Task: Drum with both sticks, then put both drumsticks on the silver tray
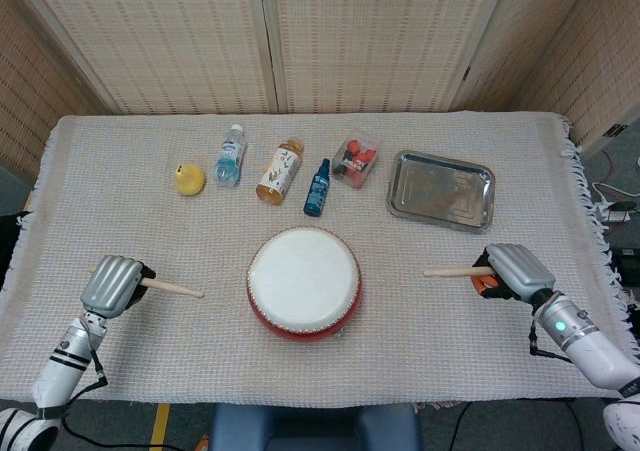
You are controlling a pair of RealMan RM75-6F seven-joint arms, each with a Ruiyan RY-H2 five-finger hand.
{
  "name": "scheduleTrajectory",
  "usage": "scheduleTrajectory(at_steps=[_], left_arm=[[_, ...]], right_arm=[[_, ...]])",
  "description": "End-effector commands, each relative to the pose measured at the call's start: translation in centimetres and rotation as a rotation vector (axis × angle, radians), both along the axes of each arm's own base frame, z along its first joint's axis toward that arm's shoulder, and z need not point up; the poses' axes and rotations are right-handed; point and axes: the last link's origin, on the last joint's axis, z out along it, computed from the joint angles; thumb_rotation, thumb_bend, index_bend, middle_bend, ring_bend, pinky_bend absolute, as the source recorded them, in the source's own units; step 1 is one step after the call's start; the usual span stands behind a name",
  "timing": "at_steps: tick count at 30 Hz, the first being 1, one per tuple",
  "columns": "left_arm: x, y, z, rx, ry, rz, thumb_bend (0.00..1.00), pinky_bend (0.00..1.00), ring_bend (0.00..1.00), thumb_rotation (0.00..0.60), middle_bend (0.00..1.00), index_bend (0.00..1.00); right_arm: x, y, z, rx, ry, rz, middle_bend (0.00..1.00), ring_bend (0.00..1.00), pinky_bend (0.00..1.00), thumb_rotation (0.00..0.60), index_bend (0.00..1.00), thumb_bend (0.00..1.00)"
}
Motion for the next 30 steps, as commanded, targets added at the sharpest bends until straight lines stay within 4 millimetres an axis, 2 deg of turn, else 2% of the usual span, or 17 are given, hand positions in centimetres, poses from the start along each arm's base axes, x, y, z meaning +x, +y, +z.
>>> scheduleTrajectory(at_steps=[1, 9, 18, 23, 30], left_arm=[[2.7, -0.1, 1.7, 0.037, 0.089, -0.102, 1.00, 1.00, 1.00, 0.600, 1.00, 1.00], [5.8, 0.8, 2.0, 0.033, 0.072, -0.112, 1.00, 1.00, 1.00, 0.600, 1.00, 1.00], [8.1, 2.1, 1.1, -0.002, 0.000, -0.057, 0.99, 1.00, 1.00, 0.600, 1.00, 1.00], [9.2, 2.8, 0.0, -0.014, -0.033, -0.042, 0.99, 1.00, 1.00, 0.600, 1.00, 1.00], [10.7, 3.4, -1.2, -0.021, -0.045, -0.053, 0.99, 1.00, 1.00, 0.600, 1.00, 1.00]], right_arm=[[1.7, -1.0, -1.9, 0.064, 0.008, 0.049, 1.00, 1.00, 1.00, 0.600, 1.00, 0.82], [5.6, -3.9, -5.7, 0.183, 0.066, 0.130, 1.00, 1.00, 1.00, 0.600, 1.00, 0.82], [8.5, -6.0, -6.6, 0.174, 0.128, 0.166, 1.00, 1.00, 1.00, 0.600, 1.00, 0.82], [8.8, -6.9, -7.0, 0.129, 0.210, 0.188, 1.00, 1.00, 1.00, 0.600, 1.00, 0.82], [8.6, -7.4, -9.3, 0.063, 0.436, 0.250, 1.00, 1.00, 1.00, 0.600, 1.00, 0.82]])
